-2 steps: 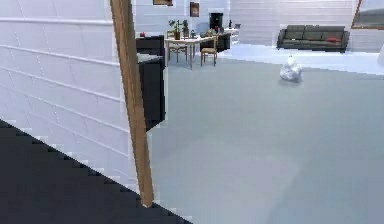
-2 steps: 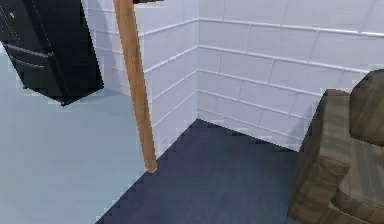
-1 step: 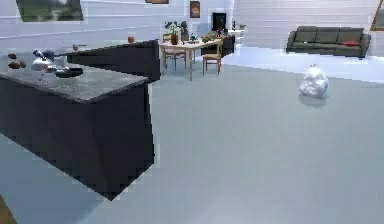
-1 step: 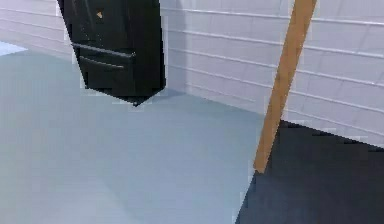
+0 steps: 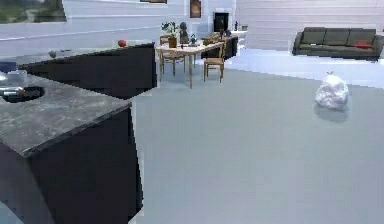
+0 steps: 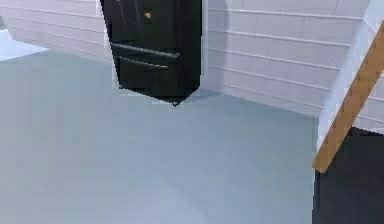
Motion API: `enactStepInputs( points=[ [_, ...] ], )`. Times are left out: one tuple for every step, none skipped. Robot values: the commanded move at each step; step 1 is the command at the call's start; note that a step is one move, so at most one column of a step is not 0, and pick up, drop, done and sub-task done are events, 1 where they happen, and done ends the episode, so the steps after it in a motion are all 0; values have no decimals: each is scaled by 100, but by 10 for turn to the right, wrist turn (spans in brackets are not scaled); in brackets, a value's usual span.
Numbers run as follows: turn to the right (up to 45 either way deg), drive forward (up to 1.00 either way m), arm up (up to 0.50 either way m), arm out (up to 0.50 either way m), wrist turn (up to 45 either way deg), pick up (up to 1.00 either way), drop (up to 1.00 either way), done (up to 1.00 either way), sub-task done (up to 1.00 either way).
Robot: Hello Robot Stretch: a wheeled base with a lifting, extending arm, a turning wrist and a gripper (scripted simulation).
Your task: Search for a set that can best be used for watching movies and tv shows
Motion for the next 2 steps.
enactStepInputs(
  points=[
    [-450, 0, 0, 0, 0, 0, 0, 0, 0],
    [-90, 0, 0, 0, 0, 0, 0, 0, 0]
  ],
)
